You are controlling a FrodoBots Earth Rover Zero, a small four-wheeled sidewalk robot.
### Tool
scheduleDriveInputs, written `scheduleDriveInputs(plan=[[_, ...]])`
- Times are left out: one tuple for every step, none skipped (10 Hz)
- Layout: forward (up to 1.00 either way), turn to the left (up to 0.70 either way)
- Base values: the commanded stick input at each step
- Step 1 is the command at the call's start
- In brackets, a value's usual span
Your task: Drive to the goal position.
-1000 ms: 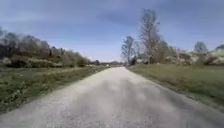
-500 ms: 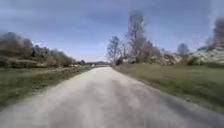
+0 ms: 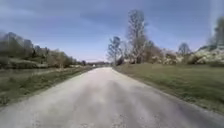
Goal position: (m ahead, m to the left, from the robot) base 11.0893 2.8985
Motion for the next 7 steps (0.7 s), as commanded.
scheduleDriveInputs(plan=[[0.85, 0.0], [0.85, 0.0], [0.85, 0.0], [0.85, 0.0], [0.85, 0.0], [0.85, 0.0], [0.85, 0.0]])
